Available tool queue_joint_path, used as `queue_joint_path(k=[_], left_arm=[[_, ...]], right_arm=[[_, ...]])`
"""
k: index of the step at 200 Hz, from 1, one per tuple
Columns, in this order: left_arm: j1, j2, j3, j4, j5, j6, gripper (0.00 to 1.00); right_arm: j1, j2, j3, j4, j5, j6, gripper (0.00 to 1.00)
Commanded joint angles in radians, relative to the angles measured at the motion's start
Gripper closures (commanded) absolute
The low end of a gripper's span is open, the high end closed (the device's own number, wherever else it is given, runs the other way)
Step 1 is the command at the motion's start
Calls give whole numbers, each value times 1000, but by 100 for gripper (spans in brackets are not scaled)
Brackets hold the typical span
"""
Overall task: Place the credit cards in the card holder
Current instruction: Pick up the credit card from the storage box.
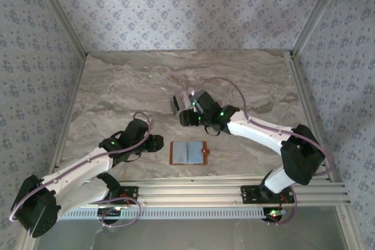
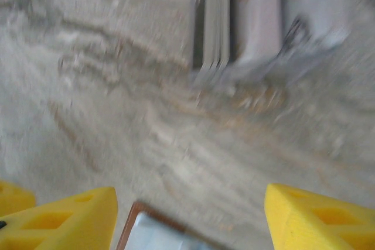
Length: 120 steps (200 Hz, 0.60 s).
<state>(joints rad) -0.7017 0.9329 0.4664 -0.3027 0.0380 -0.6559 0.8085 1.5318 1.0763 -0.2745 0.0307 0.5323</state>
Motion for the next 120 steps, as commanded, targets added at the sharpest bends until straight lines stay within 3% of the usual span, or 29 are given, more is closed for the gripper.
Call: queue_joint_path(k=[1,35,120], left_arm=[[8,-34,-11,60,-19,-6,52],[18,-75,-28,32,-15,27,49],[26,-77,-33,36,-1,27,49]], right_arm=[[-69,71,95,-70,2,-86,32],[-167,187,226,-83,-44,-143,34],[-243,432,429,-101,-189,-177,38]])
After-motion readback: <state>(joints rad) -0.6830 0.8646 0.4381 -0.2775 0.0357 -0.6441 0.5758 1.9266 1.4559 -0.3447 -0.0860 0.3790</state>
